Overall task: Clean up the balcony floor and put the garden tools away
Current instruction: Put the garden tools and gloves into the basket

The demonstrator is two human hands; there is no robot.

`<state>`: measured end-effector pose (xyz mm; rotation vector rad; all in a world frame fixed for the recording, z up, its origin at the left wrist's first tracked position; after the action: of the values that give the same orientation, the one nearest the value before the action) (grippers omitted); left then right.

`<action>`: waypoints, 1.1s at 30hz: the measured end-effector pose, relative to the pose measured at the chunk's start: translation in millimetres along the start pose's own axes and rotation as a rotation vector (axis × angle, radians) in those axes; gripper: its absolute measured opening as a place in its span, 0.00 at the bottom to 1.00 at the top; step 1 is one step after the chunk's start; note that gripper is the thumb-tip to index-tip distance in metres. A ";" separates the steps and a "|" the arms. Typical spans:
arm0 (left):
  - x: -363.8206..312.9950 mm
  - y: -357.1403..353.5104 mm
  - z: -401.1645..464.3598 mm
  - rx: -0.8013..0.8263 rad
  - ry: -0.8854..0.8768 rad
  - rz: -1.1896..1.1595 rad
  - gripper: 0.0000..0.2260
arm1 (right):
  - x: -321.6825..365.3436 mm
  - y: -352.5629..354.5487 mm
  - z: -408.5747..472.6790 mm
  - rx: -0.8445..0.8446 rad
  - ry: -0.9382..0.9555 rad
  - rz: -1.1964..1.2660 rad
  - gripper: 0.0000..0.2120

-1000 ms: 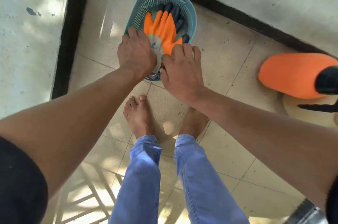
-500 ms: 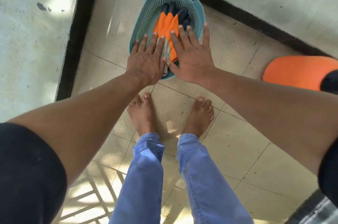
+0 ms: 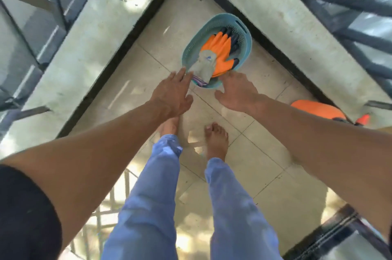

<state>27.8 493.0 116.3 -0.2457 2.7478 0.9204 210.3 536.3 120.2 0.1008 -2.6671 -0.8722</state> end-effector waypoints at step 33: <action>59.0 -336.2 -423.9 -0.235 0.932 -1.400 0.21 | 357.3 -245.9 -230.3 0.538 0.760 -0.761 0.18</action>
<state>-21.5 -35.4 237.2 -2.6568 1.9929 0.6780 -58.5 147.7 254.0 1.3342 -2.0121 -0.1616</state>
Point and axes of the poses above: each hand's wrist, its own z-axis towards the middle knuckle, its own y-axis out of the back of the hand, x = y × z, the point moved 5 cm from there along z, towards the middle knuckle, and after that the axes turned 4 degrees about y, right-handed, at the moved point
